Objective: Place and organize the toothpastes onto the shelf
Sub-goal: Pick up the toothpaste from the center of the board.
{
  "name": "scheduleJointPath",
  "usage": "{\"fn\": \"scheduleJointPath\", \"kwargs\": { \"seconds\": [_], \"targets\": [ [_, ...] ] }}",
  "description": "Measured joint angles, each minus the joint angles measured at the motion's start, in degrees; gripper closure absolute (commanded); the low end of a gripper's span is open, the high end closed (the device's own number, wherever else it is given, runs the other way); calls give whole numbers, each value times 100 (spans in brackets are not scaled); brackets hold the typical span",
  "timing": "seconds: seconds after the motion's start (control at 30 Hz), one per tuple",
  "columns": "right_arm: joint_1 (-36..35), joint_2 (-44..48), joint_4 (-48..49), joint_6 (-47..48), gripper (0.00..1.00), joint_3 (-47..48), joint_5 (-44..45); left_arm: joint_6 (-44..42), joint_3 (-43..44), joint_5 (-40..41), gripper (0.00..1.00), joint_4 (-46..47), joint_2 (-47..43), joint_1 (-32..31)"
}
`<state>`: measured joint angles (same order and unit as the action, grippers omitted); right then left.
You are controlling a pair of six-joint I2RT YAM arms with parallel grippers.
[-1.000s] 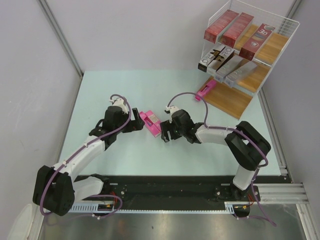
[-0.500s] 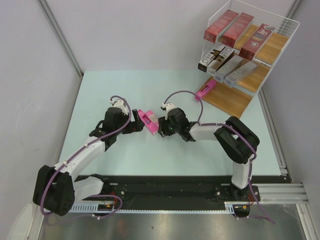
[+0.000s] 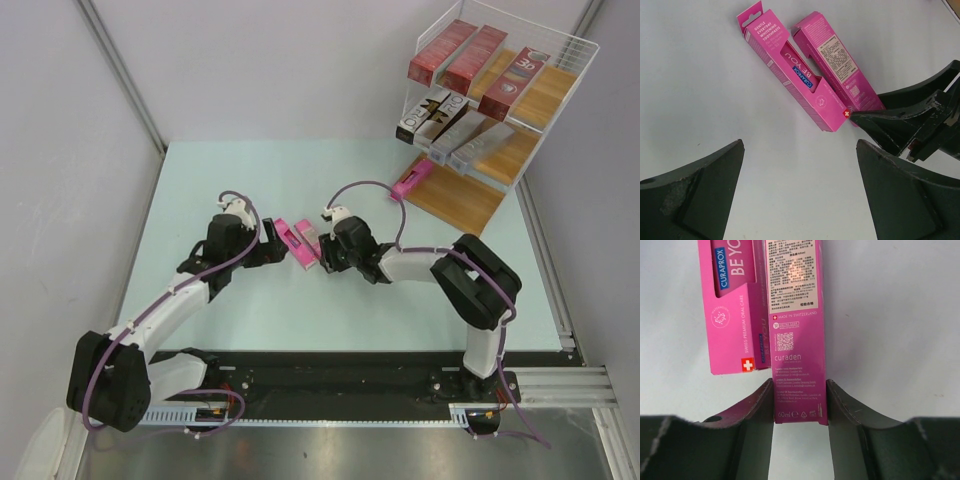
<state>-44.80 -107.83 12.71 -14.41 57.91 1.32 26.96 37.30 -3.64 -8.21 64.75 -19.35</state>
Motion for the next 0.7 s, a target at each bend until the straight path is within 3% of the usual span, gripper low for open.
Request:
{"fn": "scheduleJointPath", "kwargs": {
  "seconds": [0.3,0.7],
  "targets": [
    [9,1040,-916,413,76,-2,223,2,160,-507,0,-24,7,155],
    [-81,2863,-2083,1272,80,-2,-70,424,719,-2159,0,732,614,278]
  ]
}}
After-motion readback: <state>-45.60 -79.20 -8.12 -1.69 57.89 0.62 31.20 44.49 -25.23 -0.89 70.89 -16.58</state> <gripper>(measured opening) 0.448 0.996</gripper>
